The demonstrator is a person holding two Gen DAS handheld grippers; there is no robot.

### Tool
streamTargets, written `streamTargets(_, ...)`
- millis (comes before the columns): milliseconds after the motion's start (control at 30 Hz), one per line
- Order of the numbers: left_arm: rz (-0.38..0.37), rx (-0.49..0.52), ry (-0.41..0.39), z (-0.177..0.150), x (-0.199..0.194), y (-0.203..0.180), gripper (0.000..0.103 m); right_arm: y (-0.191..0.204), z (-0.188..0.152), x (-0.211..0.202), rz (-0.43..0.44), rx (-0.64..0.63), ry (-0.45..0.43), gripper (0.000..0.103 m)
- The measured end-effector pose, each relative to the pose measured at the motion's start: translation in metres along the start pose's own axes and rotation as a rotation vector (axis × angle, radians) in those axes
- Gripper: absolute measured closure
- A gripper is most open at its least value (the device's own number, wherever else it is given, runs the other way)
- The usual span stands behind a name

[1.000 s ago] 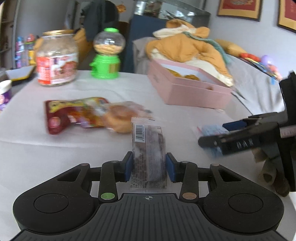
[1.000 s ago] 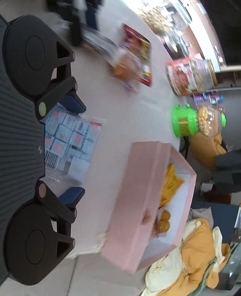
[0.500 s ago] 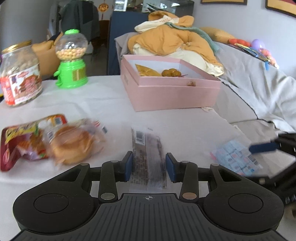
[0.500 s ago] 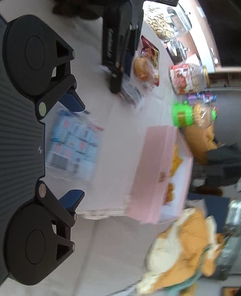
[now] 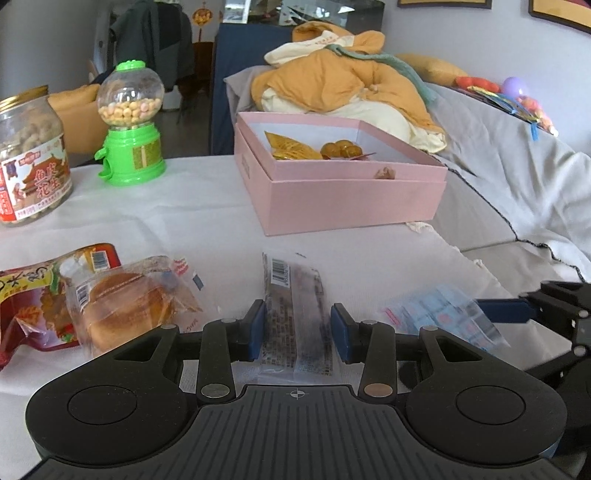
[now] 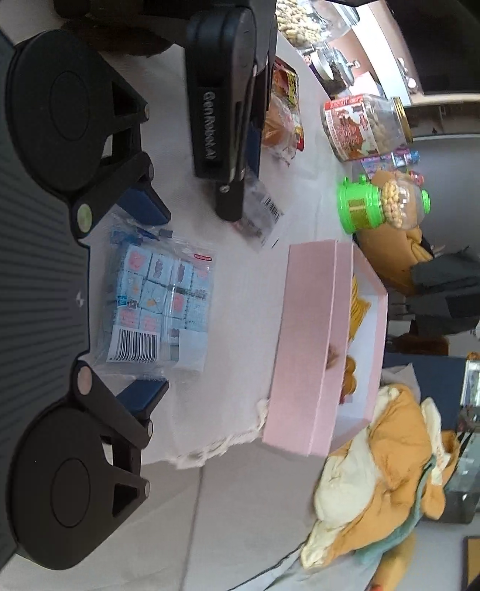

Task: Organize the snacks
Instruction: 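Carry both packets over the pink box and open both tools to drop them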

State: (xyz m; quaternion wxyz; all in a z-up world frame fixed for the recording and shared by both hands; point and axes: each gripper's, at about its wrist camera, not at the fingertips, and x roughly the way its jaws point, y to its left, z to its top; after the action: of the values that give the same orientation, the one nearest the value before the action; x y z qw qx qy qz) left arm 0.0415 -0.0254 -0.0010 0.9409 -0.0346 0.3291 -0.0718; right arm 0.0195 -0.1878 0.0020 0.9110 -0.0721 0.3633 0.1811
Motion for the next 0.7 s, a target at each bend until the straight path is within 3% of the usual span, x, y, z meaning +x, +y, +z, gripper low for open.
streamTargets(133, 0.007, 0.027, 0.011, 0.0, 0.0, -0.004, 0.059, -0.006, 0.006, 0.001, -0.002, 0.046, -0.011, 0.035)
streamTargets(267, 0.012, 0.068, 0.023, -0.001, -0.002, -0.007, 0.058, -0.019, 0.009, -0.002, 0.004, 0.1, -0.011, 0.043)
streamTargets(467, -0.007, 0.053, 0.015, 0.0, -0.005, -0.002, 0.061, -0.035, 0.01, -0.014, -0.007, 0.133, -0.022, 0.046)
streamTargets(567, -0.042, 0.049, -0.032, 0.005, -0.017, -0.002, 0.061, -0.039, 0.013, -0.023, -0.002, 0.128, -0.046, 0.046)
streamTargets(700, -0.107, 0.036, -0.101, 0.048, -0.029, -0.004, 0.061, -0.046, 0.014, -0.03, 0.013, 0.133, -0.062, 0.046)
